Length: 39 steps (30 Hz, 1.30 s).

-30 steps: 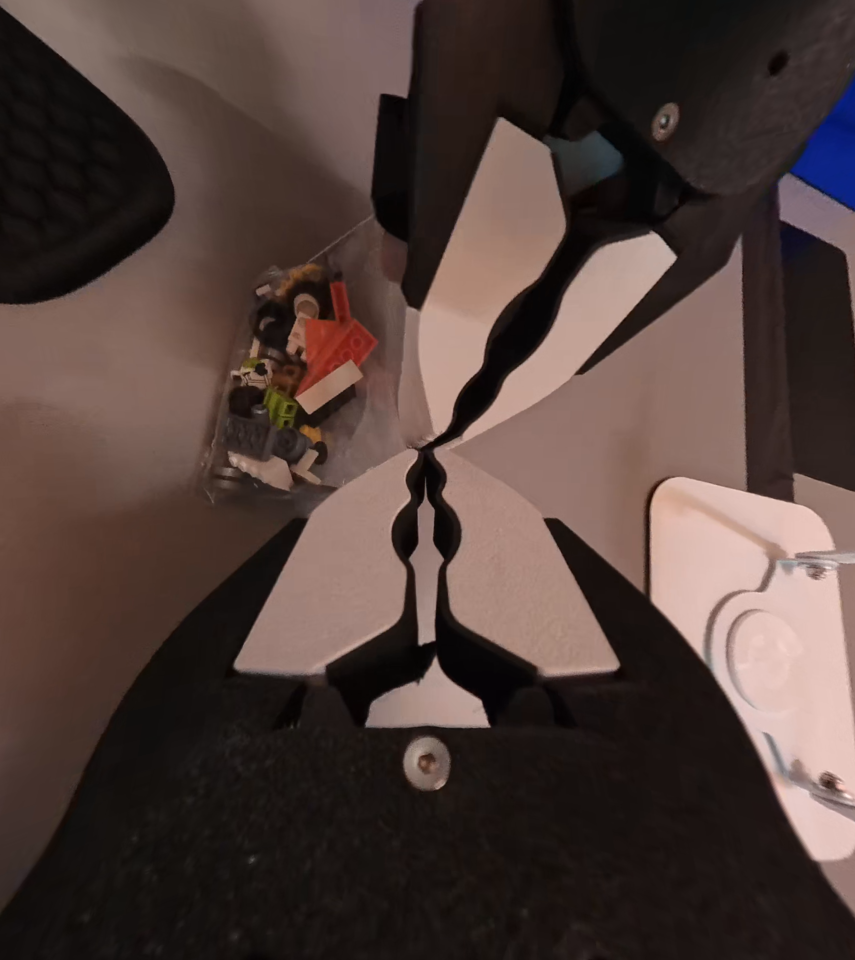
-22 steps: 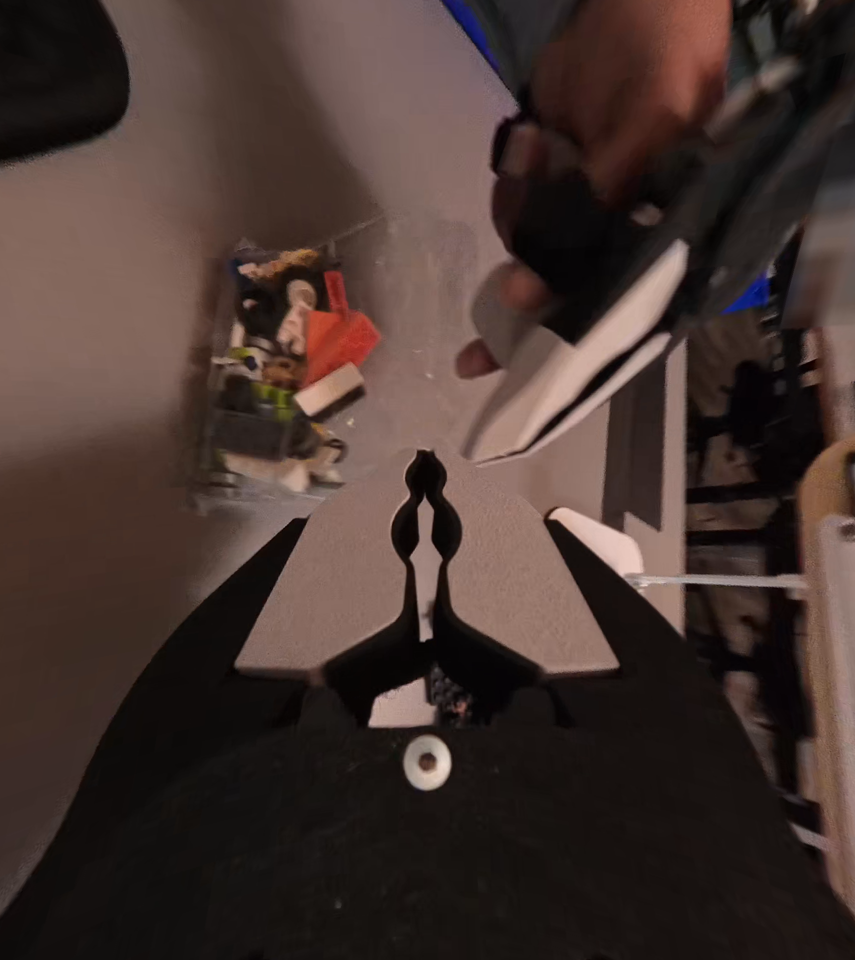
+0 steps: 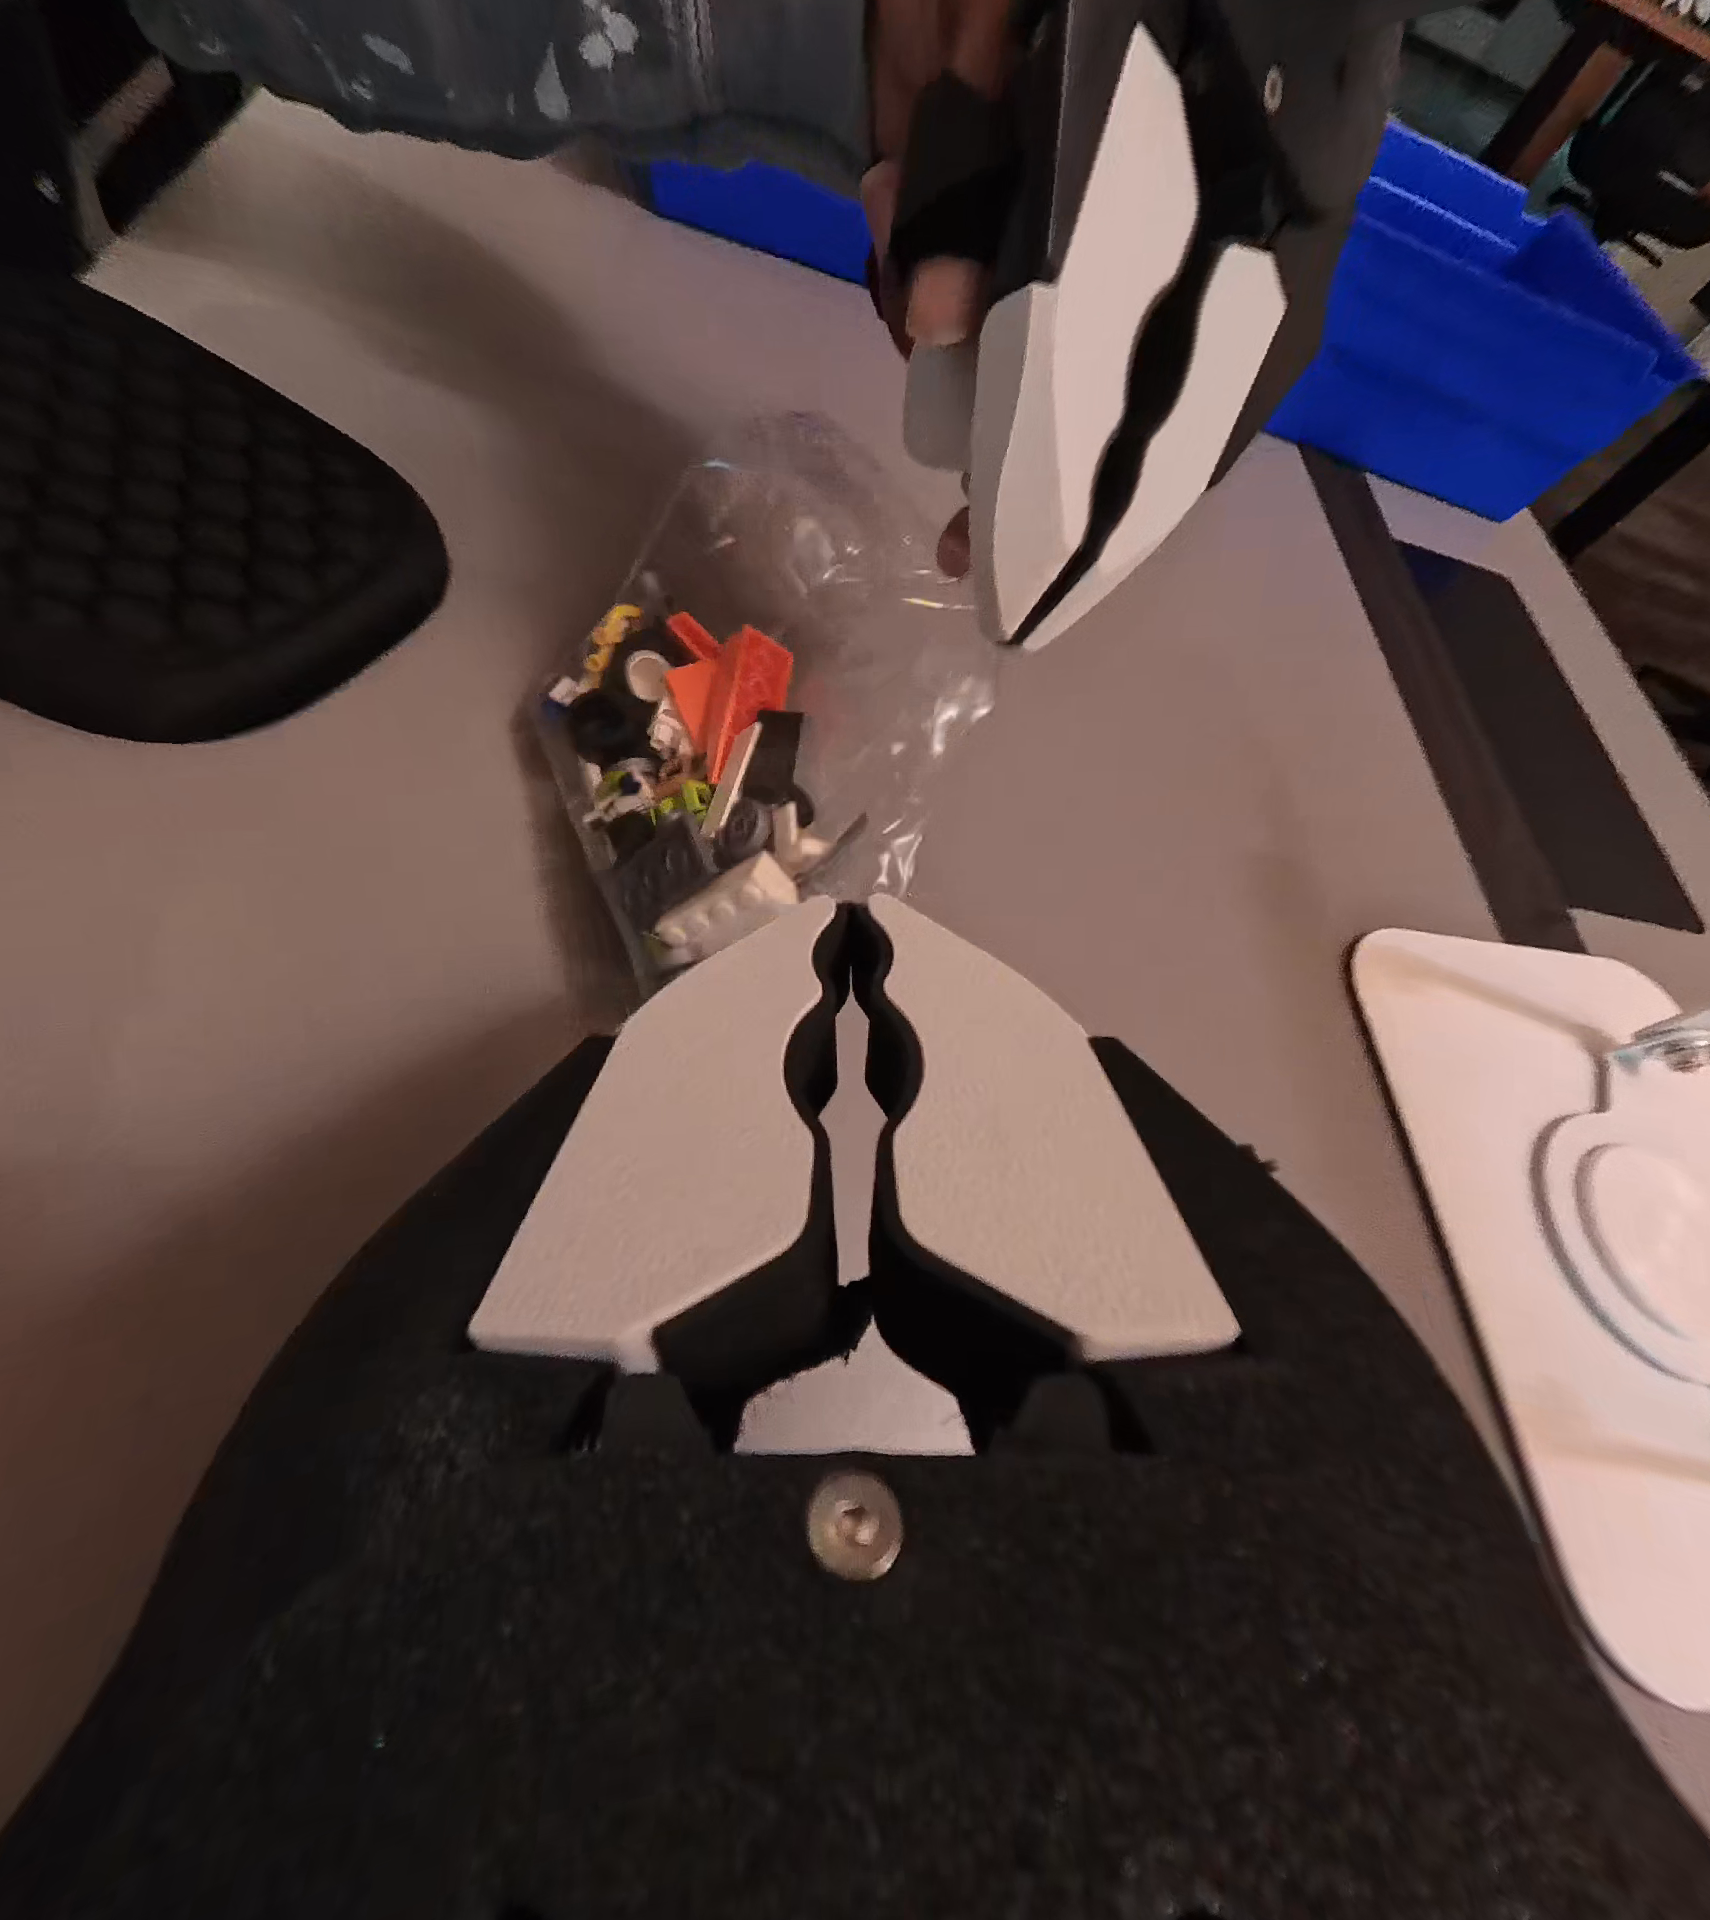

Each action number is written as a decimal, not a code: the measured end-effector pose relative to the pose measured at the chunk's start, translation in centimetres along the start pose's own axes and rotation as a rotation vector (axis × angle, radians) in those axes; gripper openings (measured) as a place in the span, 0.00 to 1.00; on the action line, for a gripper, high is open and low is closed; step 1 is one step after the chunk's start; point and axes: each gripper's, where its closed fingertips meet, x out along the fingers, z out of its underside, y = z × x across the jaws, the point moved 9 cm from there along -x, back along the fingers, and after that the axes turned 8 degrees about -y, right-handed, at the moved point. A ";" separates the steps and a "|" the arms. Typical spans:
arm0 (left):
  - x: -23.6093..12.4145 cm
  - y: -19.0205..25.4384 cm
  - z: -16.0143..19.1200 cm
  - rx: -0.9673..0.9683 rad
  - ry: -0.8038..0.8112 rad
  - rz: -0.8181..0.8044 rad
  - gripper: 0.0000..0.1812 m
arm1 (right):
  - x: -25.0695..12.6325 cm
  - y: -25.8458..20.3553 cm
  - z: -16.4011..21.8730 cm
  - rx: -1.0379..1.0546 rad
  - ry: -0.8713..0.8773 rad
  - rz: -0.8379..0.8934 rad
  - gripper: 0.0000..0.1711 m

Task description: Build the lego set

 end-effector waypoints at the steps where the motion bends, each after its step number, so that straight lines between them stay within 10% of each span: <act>1: -0.1 0.2 0.1 0.003 0.010 0.005 0.00 | 0.0 -0.2 0.2 0.020 0.011 -0.014 0.00; 32: -2.1 2.6 1.8 0.077 0.185 -0.052 0.00 | 0.2 -2.2 1.4 0.166 -0.017 -0.112 0.00; 39: -1.7 4.4 1.4 0.142 0.184 -0.042 0.00 | -1.4 -2.0 -0.6 0.154 0.006 -0.210 0.35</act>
